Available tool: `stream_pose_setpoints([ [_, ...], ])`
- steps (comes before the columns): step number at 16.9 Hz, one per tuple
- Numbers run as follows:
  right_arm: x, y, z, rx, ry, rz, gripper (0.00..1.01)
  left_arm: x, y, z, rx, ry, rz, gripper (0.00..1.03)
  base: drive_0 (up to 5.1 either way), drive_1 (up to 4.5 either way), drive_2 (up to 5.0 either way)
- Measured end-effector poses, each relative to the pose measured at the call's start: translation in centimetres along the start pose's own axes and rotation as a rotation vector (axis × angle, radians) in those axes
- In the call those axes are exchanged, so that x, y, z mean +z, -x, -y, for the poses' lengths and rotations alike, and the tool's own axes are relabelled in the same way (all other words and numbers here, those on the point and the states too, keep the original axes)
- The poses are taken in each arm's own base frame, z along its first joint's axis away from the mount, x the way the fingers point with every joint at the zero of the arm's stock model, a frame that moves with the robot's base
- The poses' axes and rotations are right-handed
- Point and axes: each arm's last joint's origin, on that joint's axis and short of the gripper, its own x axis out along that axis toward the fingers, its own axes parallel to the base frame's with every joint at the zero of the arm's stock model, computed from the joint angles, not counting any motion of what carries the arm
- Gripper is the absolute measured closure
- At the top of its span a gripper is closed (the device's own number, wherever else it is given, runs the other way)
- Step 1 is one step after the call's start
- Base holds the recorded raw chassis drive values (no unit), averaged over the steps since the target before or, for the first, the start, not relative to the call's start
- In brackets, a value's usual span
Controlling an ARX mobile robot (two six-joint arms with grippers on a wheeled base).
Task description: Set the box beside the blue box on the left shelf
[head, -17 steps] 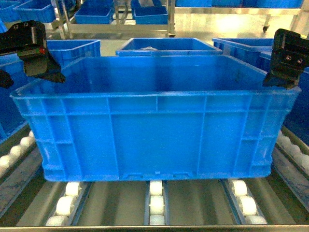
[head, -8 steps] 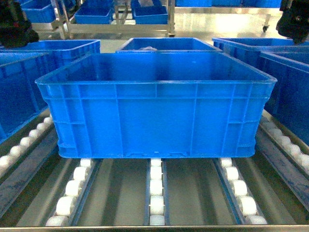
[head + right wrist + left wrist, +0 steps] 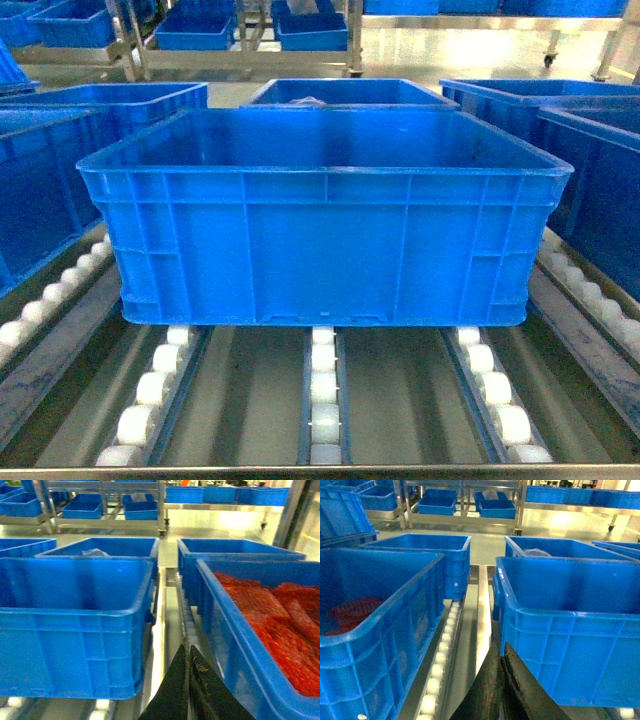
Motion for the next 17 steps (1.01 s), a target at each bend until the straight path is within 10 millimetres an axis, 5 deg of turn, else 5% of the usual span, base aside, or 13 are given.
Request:
stream_pose_setpoints([
  [4, -1.0, 2.9, 0.4, -0.016, 0.0, -0.003, 1.0, -0.8, 2.8, 0.0, 0.0, 0.0, 0.001, 1.02, 0.0, 0.0, 0.0],
  [13, -1.8, 4.1, 0.3, -0.016, 0.0, 0.02, 1.0, -2.4, 3.9, 0.0, 0.0, 0.0, -0.035, 1.02, 0.0, 0.0, 0.0],
  [17, -2.2, 5.0, 0.3, -0.016, 0.0, -0.004, 1.0, -1.5, 4.8, 0.0, -0.001, 0.0, 0.017, 1.02, 0.0, 0.0, 0.0],
])
